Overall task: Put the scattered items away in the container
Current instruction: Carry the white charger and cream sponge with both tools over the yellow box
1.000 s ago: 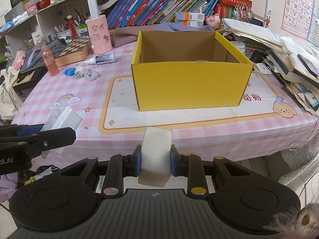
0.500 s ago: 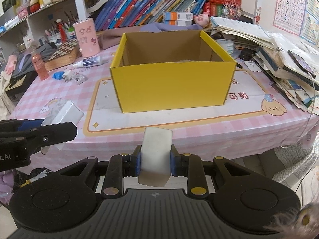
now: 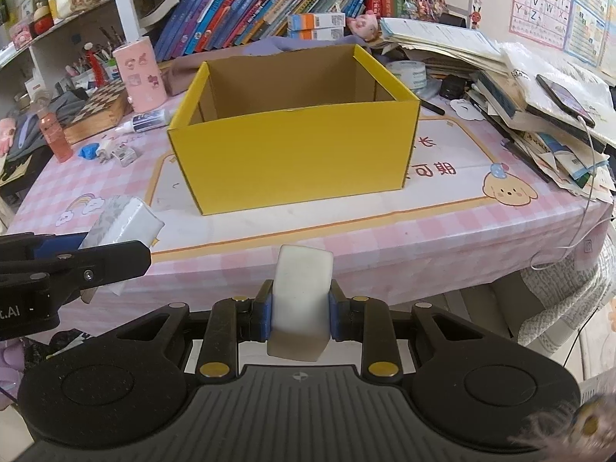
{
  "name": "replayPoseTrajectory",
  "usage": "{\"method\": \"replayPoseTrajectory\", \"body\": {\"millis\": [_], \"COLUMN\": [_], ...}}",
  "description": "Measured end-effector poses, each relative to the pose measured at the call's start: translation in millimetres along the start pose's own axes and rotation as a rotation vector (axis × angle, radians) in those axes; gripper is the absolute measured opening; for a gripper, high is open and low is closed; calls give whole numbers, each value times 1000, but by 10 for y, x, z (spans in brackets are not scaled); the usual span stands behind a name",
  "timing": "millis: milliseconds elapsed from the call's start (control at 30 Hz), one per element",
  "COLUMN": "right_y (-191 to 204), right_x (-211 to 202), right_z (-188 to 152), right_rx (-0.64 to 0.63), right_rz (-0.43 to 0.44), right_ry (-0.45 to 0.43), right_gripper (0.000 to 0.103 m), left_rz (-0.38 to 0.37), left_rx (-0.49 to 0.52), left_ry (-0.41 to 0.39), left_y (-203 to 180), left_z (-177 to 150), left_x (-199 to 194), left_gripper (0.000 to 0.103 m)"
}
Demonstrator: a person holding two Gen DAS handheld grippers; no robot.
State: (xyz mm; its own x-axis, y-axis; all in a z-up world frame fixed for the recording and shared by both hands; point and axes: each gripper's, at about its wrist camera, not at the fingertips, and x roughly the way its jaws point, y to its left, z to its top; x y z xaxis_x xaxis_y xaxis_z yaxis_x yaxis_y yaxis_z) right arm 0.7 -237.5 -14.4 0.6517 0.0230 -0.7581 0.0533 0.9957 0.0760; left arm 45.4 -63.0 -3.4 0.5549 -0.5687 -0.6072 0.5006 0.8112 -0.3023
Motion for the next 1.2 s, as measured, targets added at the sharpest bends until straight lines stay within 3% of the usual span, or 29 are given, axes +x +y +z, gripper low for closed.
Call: {"method": "replayPoseTrajectory", "body": {"millis": [600, 900, 1200], "right_y": [-281, -408, -506], "right_x": [178, 177, 201], "right_z": [229, 554, 1029], "right_rx": [3, -36, -103], "right_rz": [12, 3, 3], "right_ry": [-12, -131, -281], "right_gripper": [25, 25, 25], "left_rz": [-5, -26, 14], "left_rx": [33, 118, 116], "left_ry": [-1, -80, -176], "left_y": [-155, -308, -246], "left_z": [215, 481, 859], "left_x": [306, 385, 485], "left_gripper": [42, 42, 42]}}
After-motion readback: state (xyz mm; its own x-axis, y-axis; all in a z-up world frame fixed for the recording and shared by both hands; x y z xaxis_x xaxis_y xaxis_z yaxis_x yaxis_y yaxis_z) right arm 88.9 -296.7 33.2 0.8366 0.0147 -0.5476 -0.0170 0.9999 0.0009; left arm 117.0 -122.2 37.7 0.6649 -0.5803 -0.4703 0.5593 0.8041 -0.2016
